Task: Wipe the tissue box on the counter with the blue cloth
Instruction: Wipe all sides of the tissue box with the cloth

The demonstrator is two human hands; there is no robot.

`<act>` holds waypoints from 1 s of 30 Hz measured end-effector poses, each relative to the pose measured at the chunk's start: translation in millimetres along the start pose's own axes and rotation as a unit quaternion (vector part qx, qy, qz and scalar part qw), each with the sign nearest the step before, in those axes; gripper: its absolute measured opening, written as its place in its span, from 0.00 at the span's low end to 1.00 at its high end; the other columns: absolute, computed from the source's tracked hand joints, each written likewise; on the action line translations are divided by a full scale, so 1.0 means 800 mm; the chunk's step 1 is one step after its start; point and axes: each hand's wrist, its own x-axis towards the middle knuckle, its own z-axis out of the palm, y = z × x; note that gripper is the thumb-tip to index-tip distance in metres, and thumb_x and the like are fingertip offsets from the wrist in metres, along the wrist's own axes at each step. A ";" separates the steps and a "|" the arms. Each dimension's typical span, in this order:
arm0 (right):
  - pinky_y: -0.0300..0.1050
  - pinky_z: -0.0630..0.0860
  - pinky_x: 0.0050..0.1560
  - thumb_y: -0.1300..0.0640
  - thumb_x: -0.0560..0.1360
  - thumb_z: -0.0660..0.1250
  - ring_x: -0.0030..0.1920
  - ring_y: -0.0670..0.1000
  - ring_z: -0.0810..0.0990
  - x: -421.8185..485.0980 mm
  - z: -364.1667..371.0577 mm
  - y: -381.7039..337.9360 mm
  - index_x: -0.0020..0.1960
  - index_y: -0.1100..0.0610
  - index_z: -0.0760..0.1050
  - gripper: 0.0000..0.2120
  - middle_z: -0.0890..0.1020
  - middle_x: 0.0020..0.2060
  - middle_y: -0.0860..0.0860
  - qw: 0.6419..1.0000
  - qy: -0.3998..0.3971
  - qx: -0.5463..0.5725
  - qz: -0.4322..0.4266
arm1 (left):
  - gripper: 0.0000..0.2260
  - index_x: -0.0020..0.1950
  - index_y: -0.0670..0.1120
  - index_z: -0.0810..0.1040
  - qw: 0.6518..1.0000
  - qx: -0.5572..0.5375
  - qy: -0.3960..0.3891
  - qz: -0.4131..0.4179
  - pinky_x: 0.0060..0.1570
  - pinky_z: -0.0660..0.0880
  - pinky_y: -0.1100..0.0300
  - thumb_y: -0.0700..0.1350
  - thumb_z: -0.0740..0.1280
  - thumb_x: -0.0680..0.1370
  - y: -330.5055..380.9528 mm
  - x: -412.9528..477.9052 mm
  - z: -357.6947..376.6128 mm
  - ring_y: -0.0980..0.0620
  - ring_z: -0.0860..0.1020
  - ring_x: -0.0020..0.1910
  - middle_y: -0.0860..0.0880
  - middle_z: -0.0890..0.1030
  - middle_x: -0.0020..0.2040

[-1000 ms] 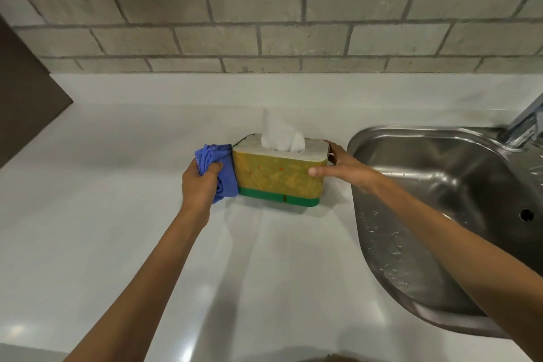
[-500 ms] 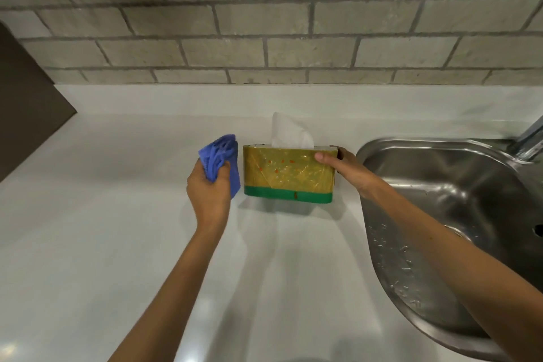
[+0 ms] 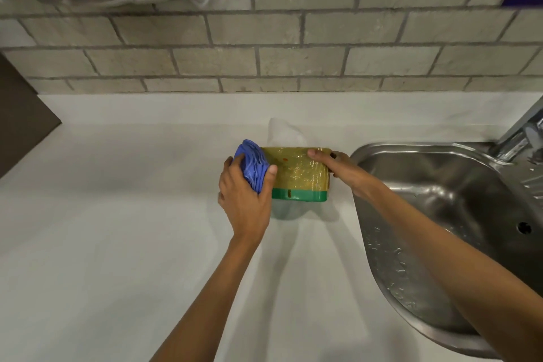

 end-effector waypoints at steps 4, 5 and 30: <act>0.31 0.68 0.39 0.40 0.70 0.65 0.46 0.40 0.77 -0.002 0.001 -0.001 0.52 0.50 0.74 0.16 0.80 0.44 0.43 1.000 0.005 -0.004 0.003 | 0.35 0.74 0.50 0.60 0.995 0.102 0.021 -0.001 0.67 0.60 0.47 0.67 0.47 0.71 0.002 0.005 0.009 0.46 0.67 0.68 0.45 0.70 0.68; 0.31 0.67 0.39 0.41 0.70 0.65 0.45 0.40 0.77 -0.003 0.001 -0.001 0.50 0.49 0.74 0.14 0.80 0.44 0.43 1.000 0.007 -0.004 0.003 | 0.35 0.75 0.50 0.58 0.995 0.096 0.020 0.000 0.68 0.60 0.47 0.66 0.47 0.72 0.001 0.006 0.011 0.46 0.68 0.67 0.44 0.70 0.67; 0.33 0.71 0.38 0.34 0.63 0.68 0.42 0.44 0.81 -0.006 0.017 -0.010 0.44 0.51 0.78 0.21 0.84 0.39 0.46 0.998 0.066 0.017 0.012 | 0.25 0.67 0.47 0.72 0.974 0.191 0.043 0.116 0.53 0.75 0.47 0.57 0.58 0.73 0.029 -0.034 0.042 0.40 0.79 0.52 0.40 0.79 0.58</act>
